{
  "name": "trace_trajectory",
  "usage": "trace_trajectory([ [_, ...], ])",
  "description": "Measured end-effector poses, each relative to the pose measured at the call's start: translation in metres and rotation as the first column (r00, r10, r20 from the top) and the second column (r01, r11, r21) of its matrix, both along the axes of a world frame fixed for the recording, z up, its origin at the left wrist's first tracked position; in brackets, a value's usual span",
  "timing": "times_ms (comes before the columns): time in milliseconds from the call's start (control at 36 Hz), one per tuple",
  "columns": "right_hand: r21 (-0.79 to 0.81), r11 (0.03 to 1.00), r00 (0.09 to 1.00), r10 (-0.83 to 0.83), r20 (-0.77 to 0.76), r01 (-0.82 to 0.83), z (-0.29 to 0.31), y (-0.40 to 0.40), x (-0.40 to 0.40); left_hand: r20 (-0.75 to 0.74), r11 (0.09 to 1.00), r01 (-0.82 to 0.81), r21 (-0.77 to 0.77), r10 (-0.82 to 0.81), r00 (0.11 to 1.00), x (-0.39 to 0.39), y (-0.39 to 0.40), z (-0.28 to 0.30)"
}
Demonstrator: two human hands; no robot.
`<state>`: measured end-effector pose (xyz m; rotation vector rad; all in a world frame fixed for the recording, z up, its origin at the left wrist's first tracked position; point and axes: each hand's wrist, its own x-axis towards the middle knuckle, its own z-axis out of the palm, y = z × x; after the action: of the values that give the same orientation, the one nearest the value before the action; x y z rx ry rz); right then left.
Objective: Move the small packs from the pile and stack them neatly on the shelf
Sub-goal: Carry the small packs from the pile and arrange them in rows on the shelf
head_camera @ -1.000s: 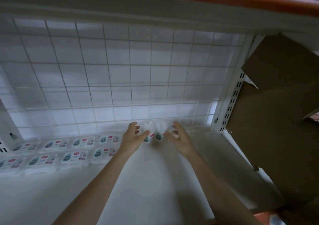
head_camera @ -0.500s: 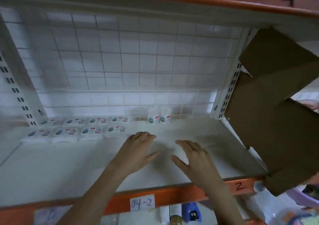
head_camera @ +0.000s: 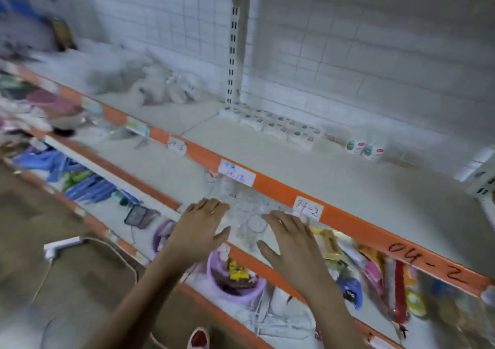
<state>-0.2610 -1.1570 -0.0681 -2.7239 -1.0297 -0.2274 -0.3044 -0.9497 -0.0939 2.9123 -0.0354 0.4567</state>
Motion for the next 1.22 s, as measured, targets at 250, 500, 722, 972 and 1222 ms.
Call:
trace_trajectory([
  [250, 0.02, 0.951, 0.924, 0.306, -0.228, -0.309, -0.021, 0.104, -0.049, -0.098, 0.928, -0.358, -0.104, 0.348, 0.932, -0.125, 0.092, -0.022],
  [500, 0.201, 0.923, 0.887, 0.373, -0.272, -0.327, -0.058, 0.242, -0.077, -0.135, 0.845, -0.533, -0.04, 0.524, 0.841, -0.184, 0.216, -0.016],
  [722, 0.258, 0.93, 0.907, 0.327, -0.265, -0.26, -0.059, 0.355, -0.087, -0.134, 0.856, -0.51, -0.08, 0.498, 0.857, -0.189, 0.337, 0.002],
  [972, 0.253, 0.936, 0.887, 0.321, -0.332, -0.244, -0.038, 0.432, -0.049, -0.201, 0.897, -0.43, -0.102, 0.404, 0.892, -0.154, 0.43, -0.002],
  [1222, 0.257, 0.923, 0.907, 0.349, -0.235, -0.288, -0.015, 0.519, 0.055, -0.162, 0.921, -0.378, -0.097, 0.36, 0.919, -0.063, 0.529, -0.009],
])
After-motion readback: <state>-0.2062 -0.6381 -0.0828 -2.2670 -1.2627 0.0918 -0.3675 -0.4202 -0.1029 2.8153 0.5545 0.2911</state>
